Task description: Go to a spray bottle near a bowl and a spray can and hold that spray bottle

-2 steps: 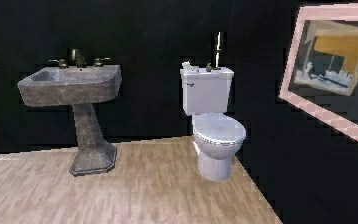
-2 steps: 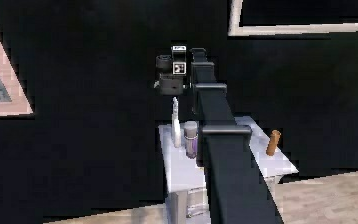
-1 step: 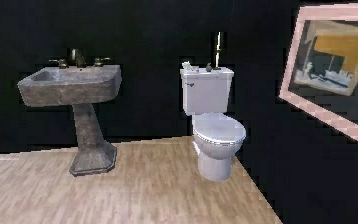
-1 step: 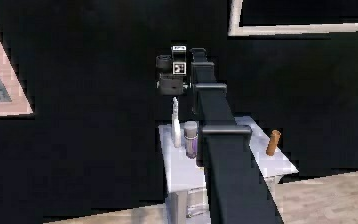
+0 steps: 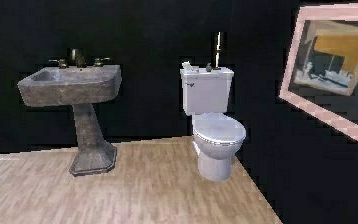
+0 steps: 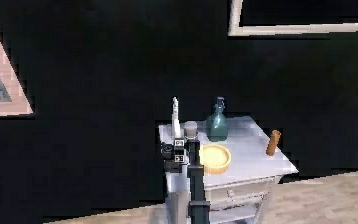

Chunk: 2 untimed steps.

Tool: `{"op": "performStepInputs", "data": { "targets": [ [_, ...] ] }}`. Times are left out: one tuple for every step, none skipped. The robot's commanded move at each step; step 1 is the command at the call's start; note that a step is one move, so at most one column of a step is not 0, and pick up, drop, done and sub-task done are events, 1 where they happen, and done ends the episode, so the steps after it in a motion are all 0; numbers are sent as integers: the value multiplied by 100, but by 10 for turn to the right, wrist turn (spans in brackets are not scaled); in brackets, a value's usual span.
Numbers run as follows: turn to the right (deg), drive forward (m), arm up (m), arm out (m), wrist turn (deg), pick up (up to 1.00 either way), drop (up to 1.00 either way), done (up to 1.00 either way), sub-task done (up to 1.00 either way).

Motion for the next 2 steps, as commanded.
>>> {"op": "performStepInputs", "data": {
  "targets": [
    [0, 0, 0, 0, 0, 100, 0, 0, 0],
    [0, 0, 10, 0, 0, 0, 0, 0, 0]
  ]
}}
